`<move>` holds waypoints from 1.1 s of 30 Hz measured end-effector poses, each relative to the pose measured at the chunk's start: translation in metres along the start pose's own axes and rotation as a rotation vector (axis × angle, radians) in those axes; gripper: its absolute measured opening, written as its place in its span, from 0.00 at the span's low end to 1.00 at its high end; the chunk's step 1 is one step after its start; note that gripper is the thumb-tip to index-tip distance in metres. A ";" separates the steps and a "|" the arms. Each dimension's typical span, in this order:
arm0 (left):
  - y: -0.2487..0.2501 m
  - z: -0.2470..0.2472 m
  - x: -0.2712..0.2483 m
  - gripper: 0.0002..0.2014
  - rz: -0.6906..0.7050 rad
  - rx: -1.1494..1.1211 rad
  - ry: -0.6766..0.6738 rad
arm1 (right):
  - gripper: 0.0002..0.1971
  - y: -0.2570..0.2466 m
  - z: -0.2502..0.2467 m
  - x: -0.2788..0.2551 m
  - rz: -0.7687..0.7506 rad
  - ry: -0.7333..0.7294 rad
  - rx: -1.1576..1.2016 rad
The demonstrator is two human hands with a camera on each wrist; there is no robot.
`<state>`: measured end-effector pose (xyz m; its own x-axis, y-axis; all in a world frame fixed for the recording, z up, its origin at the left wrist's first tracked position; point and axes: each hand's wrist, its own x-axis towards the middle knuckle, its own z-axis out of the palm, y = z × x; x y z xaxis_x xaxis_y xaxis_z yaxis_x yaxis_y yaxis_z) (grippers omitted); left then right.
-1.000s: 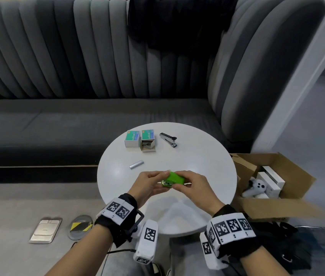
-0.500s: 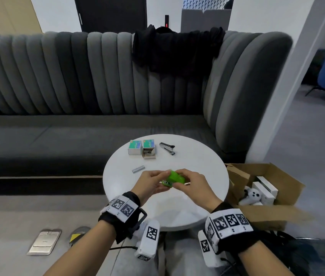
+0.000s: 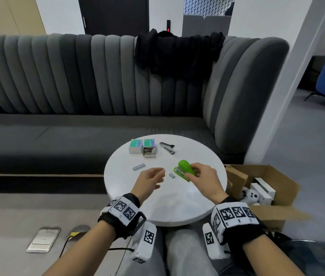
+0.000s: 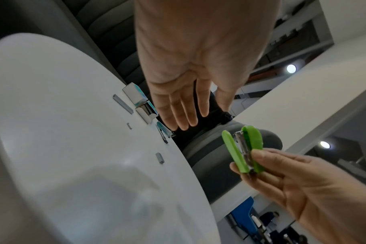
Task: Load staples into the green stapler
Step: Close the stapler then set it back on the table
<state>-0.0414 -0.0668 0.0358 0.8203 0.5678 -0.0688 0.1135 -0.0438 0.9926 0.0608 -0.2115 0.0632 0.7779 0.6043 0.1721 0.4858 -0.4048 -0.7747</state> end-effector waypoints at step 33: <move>-0.057 -0.027 0.100 0.36 -0.189 0.892 0.018 | 0.13 0.098 0.029 0.072 0.291 -0.077 -0.131</move>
<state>0.0186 0.0144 -0.0252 0.7356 0.6429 -0.2133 0.6431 -0.5639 0.5181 0.1529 -0.1874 -0.0178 0.8617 0.4983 -0.0953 0.2984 -0.6497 -0.6992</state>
